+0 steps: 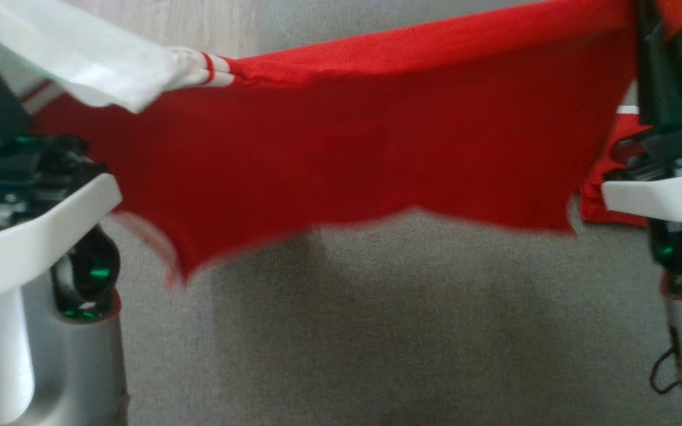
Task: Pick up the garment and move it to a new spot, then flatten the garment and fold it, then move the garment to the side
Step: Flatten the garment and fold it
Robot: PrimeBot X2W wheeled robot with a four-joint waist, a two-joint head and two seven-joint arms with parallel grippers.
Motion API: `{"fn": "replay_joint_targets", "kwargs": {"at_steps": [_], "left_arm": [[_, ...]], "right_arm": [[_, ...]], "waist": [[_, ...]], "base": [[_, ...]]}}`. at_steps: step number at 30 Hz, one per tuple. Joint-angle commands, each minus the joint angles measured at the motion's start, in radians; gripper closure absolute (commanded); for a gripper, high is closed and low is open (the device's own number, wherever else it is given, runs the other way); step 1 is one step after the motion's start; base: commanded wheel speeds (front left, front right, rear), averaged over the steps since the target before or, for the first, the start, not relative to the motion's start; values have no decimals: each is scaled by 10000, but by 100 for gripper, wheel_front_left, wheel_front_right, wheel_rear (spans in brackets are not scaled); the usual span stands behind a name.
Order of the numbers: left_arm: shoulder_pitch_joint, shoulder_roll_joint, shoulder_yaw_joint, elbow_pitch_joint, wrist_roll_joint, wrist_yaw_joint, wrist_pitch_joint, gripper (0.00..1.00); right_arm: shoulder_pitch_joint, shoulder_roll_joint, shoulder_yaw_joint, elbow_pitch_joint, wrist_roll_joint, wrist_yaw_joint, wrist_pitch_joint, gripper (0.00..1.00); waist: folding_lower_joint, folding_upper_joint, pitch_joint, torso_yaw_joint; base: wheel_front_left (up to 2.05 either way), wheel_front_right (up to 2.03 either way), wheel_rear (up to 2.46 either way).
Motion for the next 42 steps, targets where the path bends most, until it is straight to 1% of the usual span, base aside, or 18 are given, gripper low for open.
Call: {"fn": "replay_joint_targets", "kwargs": {"at_steps": [1,5,10,13,16,18,19,21,23,27,30,32,34,36,39,42], "left_arm": [[-459,138,210,-399,65,42,71,100],[-690,171,76,-1607,126,182,520,100],[-897,203,115,-2643,-18,555,1434,100],[-1197,401,253,-2462,-27,691,1973,100],[-1783,658,401,-1507,-310,615,2405,100],[-2418,877,568,-607,-472,545,2540,100],[-2822,1079,636,-66,-461,464,2564,100],[-3741,1466,716,1190,-396,270,2465,100],[-4777,1863,736,2499,-228,105,2268,100],[-6928,2286,639,4852,-36,-142,1514,100],[-8260,2435,557,6239,95,-230,838,100],[-8855,2468,460,6989,171,-301,492,100],[-9158,2400,394,7563,174,-368,252,100],[-9195,2294,296,8005,188,-445,97,100],[-8820,2089,191,8493,167,-548,-23,100],[-8014,1858,166,8777,115,-629,-65,100]], "right_arm": [[-355,-93,85,-384,-68,-9,87,100],[-416,-312,-61,-1438,-122,-9,703,100],[-193,-97,-370,-2496,-171,-9,1610,100],[-189,85,-505,-2753,-303,-9,2041,100],[-556,217,-498,-2479,-265,-9,2243,100],[-1106,219,-423,-1961,-102,-9,2298,100],[-1478,147,-350,-1604,-64,-9,2299,100],[-2398,83,-187,-696,126,-9,2196,100],[-3571,-201,153,428,105,-9,1987,100],[-6106,-518,608,3021,-104,-9,1049,100],[-7778,-544,665,4730,-393,-9,109,100],[-8553,-514,627,5711,-582,-9,-515,100],[-8983,-483,638,6535,-726,-9,-1015,100],[-9093,-468,690,7227,-767,-9,-1361,100],[-8770,-488,926,8056,-703,-9,-1641,100],[-8106,-558,1242,8763,-483,-9,-1786,100]], "waist": [[1,-1,-59,-37],[1,-1,-208,-103],[1,-1,-193,-158],[1,-1,46,-165],[1,-1,513,-181],[1,-1,998,-197],[1,-1,1283,-196],[1,-1,1827,-178],[1,-1,2390,-178],[1,-1,3193,-50],[1,-1,3518,102],[1,-1,3607,218],[1,-1,3659,334],[1,-1,3698,454],[1,-1,3715,598],[1,-1,3644,717]], "base": [[0,0,0],[0,0,0],[0,0,0],[0,0,0],[0,0,0],[0,0,0],[0,0,0],[0,0,0],[0,0,0],[0,0,0],[0,0,0],[0,0,0],[0,0,0],[0,0,0],[0,0,0],[0,0,0]]}}
